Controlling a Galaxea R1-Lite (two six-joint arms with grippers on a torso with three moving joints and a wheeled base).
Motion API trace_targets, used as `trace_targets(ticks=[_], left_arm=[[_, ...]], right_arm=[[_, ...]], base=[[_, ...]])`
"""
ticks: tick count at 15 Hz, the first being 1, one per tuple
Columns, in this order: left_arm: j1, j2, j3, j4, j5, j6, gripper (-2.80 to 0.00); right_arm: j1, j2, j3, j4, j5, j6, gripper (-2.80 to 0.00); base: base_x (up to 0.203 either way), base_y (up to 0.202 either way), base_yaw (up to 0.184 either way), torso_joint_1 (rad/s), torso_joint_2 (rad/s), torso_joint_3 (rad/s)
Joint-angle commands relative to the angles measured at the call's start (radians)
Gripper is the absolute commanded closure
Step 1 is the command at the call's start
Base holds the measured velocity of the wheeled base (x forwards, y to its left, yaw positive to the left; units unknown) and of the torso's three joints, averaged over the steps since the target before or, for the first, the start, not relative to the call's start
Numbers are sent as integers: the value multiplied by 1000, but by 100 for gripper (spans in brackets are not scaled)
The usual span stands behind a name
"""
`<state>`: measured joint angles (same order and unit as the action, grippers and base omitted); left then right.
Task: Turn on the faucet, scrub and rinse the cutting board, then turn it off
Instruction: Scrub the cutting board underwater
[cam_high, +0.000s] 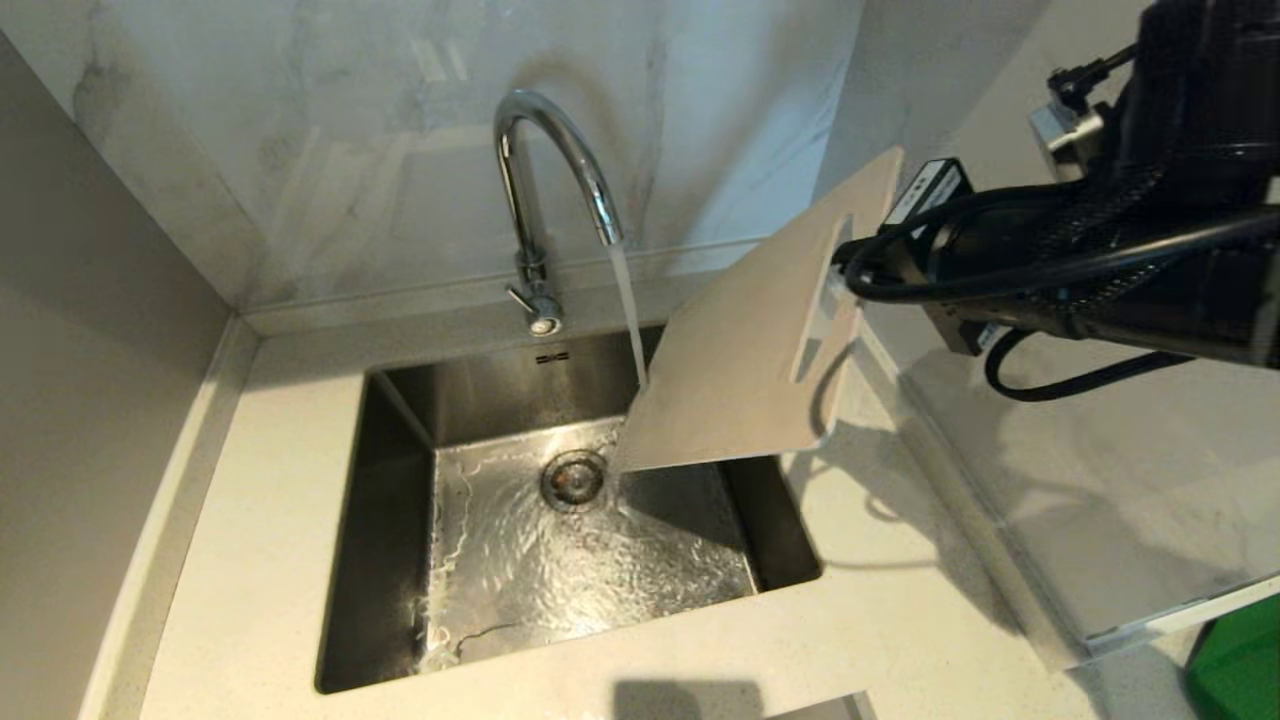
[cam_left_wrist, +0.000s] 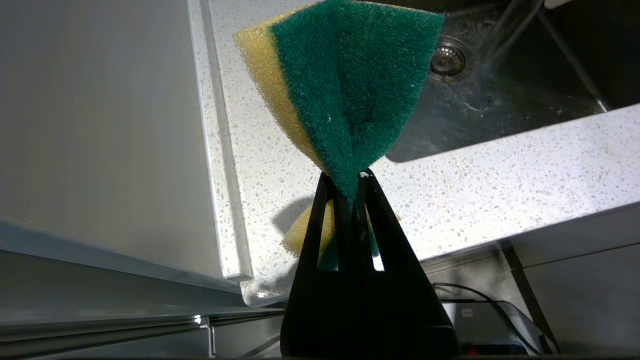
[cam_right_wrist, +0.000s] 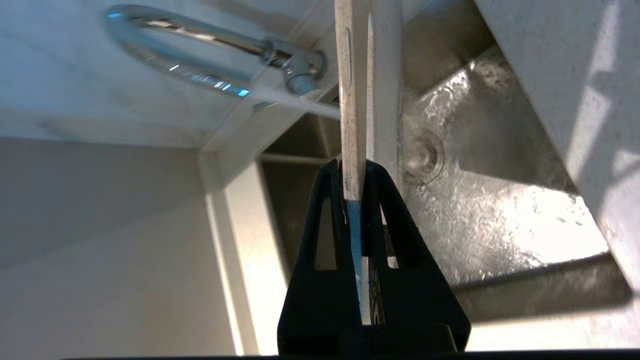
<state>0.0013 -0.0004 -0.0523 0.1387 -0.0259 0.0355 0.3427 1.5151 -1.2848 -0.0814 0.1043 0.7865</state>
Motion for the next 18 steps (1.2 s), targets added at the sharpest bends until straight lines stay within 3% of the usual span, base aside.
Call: trace_targets(ticks=[1,4,18], left_arm=[[0,2,0,-1,0,1,0],[0,0,0,-1,0,1,0],[0,0,0,1,1,0,0]], right_arm=[[-5,123,-67,-12,6,4,0],[-5,156,-109,-14,64,8,0],[-13,136,-131,-10,81,30,0]], base=[[0,0,0,0,0,0],[0,0,0,0,0,0],[0,0,0,0,0,0]])
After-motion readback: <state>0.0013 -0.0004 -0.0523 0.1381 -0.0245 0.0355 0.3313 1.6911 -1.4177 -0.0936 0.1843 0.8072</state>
